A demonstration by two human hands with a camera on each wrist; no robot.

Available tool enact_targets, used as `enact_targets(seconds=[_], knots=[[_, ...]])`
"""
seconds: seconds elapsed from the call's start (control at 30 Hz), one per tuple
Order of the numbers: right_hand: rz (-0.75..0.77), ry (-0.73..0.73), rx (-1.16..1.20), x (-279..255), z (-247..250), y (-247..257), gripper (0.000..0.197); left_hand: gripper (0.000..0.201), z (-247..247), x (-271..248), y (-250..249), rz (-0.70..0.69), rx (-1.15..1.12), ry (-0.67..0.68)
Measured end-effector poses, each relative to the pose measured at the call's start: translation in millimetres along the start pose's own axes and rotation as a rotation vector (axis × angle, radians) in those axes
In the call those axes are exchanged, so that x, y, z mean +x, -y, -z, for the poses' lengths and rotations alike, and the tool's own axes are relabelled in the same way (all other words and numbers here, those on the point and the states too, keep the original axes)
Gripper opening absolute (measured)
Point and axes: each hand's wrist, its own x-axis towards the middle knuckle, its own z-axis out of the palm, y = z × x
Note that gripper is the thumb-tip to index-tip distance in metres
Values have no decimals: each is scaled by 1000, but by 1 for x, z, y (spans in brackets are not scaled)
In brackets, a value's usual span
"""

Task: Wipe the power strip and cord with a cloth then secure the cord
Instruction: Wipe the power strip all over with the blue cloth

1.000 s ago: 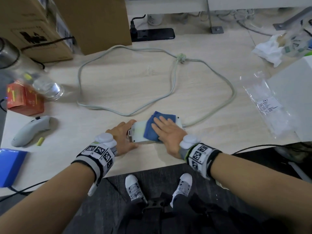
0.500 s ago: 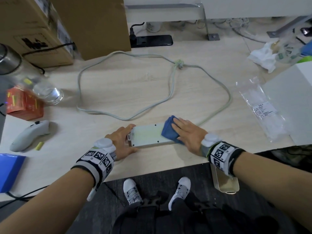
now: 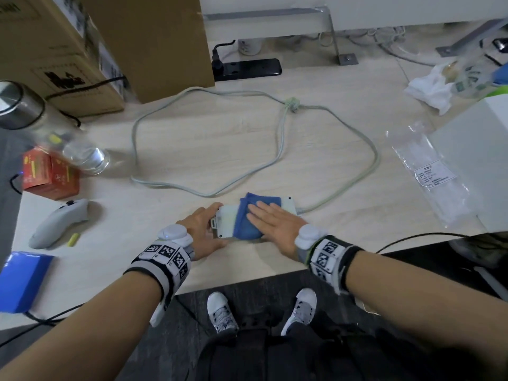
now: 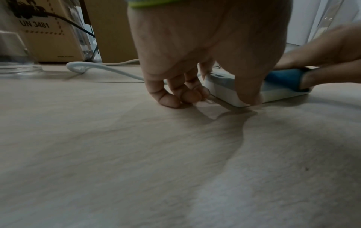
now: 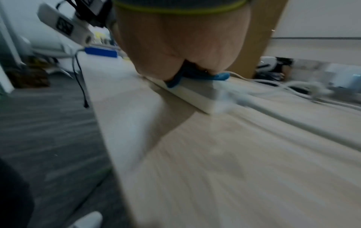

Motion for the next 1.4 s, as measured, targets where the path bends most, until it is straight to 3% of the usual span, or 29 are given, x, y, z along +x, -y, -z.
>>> enact_targets(seconds=[0.1, 0.23, 0.37, 0.47, 0.6, 0.7, 0.8, 0.87, 0.97, 1.07, 1.2, 1.33, 1.4], knots=[[-77, 44, 6, -35, 17, -30, 66, 85, 3, -4, -3, 0, 31, 3], [-254, 7, 116, -43, 38, -36, 50, 96, 10, -6, -11, -3, 75, 7], [-530, -304, 478, -50, 53, -34, 37, 105, 12, -3, -23, -13, -69, -100], [-630, -370, 505, -50, 57, -40, 33, 95, 7, 1, -35, -27, -50, -75], [-653, -381, 466, -54, 57, -48, 33, 99, 9, 6, -37, 46, 142, 28], [-603, -500, 447, -56, 62, -45, 34, 73, 13, 3, -42, -45, 233, -46], [-505, -672, 402, -56, 68, -40, 35, 40, 16, 1, -41, -253, 145, -257], [-374, -722, 334, -52, 66, -35, 36, 34, 15, 0, -38, -307, 85, -276], [-210, -532, 171, -47, 42, -29, 39, 35, 11, -5, -34, -267, 26, -219], [-188, -356, 41, -47, 16, -29, 48, 35, 11, -8, -32, -152, -41, -186], [-80, -369, -40, -49, 9, -34, 48, 31, 11, -6, -30, -82, -109, -173], [71, -321, -90, -24, 0, -13, 74, 30, 12, -5, -27, -23, -123, -162], [155, -306, -87, 1, -5, 8, 77, 25, 12, -4, -31, -16, -134, -167]])
